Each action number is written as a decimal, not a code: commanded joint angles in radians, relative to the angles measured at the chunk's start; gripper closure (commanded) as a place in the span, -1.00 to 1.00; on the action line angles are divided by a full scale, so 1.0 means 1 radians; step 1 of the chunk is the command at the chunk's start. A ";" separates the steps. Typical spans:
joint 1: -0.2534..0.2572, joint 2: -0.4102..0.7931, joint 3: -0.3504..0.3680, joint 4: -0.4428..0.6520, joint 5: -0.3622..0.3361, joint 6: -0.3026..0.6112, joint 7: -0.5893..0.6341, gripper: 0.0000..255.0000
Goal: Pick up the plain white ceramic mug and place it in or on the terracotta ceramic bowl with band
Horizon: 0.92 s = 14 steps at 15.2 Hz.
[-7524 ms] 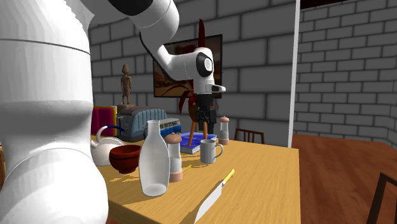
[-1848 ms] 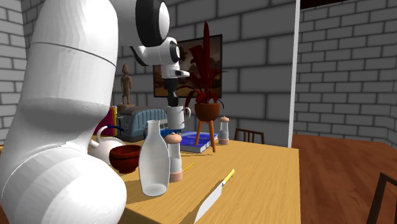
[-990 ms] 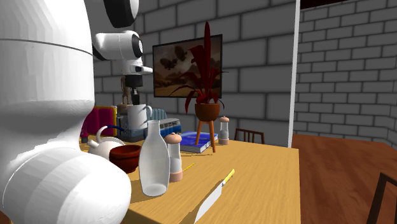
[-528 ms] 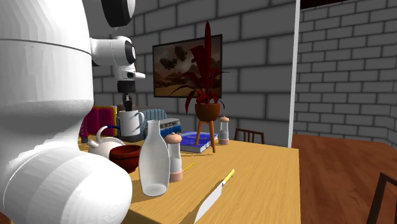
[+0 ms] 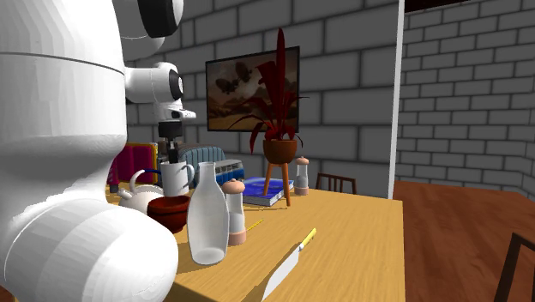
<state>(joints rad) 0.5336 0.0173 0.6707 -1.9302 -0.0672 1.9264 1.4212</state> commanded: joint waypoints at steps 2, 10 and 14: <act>0.002 0.017 0.001 -0.026 -0.012 0.039 0.009 1.00; 0.003 0.025 0.001 -0.043 -0.019 0.062 0.015 1.00; 0.003 0.025 0.001 -0.043 -0.019 0.062 0.015 -1.00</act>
<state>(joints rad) 0.5363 0.0420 0.6718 -1.9732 -0.0858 1.9885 1.4360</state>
